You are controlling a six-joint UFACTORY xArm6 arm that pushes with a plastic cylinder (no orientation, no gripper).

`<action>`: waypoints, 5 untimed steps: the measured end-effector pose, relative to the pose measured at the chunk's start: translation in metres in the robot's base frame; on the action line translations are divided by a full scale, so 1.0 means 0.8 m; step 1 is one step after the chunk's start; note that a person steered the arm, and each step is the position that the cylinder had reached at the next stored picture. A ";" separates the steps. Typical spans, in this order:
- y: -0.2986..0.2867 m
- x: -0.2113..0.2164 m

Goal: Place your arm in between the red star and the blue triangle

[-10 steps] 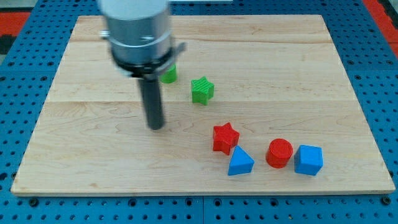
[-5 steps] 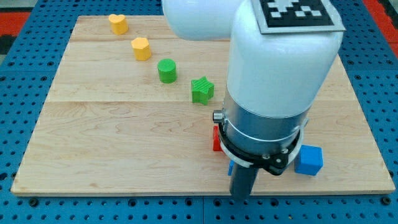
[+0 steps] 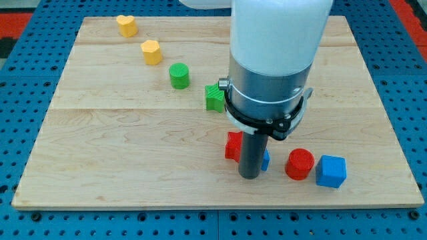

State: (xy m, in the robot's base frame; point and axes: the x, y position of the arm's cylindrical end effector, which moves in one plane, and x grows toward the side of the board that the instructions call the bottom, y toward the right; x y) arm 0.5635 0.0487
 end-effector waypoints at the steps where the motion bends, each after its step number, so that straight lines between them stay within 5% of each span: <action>1: -0.035 0.003; 5: -0.004 -0.035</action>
